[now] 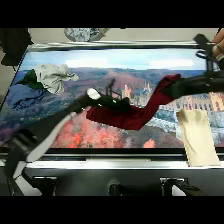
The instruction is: Fold the shirts.
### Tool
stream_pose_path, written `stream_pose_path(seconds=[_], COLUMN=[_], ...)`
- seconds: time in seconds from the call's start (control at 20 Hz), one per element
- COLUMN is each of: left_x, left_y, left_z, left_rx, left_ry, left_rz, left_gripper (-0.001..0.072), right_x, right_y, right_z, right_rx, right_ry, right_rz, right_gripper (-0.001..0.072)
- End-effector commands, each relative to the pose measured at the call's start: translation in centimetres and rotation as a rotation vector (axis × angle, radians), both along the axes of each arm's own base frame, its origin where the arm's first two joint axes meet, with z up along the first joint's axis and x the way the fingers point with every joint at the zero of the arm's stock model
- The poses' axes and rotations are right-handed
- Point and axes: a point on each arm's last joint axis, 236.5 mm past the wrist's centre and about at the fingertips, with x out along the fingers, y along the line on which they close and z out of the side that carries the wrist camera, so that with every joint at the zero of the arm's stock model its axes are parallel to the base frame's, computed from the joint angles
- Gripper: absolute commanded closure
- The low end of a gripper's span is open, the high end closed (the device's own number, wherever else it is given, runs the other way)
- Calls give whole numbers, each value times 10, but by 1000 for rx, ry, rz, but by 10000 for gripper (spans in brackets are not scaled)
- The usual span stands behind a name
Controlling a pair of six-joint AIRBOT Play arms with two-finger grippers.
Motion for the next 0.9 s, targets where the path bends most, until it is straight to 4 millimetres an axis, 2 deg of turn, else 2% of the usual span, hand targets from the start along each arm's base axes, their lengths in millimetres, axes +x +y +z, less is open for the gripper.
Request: stream_pose_path(seconds=[0.0,0.1,0.2,0.35,0.4,0.5,0.55,0.6,0.7,0.8,0.85], left_x=[31,50,55,43,37,26,23,21,21,22,22], left_y=[112,175,226,267,273,275,274,274,276,279,280], left_z=[48,104,161,216,227,240,241,239,234,224,219], left_rx=[247,298,284,276,275,275,277,282,306,324,327], left_ry=[-208,-332,-420,-513,-532,-557,-556,-549,-555,-540,-531], left_rz=[9,117,231,325,334,327,321,314,297,298,297], left_gripper=[680,680,679,679,679,678,678,678,678,678,678], right_x=[30,45,58,68,72,71,70,69,73,78,73], right_y=[69,120,165,223,235,249,245,233,188,115,68], right_z=[-12,-31,-67,-133,-157,-186,-193,-194,-191,-188,-190], right_rx=[91,141,180,262,278,334,339,319,262,148,56], right_ry=[-36,-33,16,151,191,293,318,311,318,333,363], right_rz=[76,110,127,112,89,67,76,106,116,59,15], right_gripper=[659,659,659,658,621,362,206,100,83,83,83])
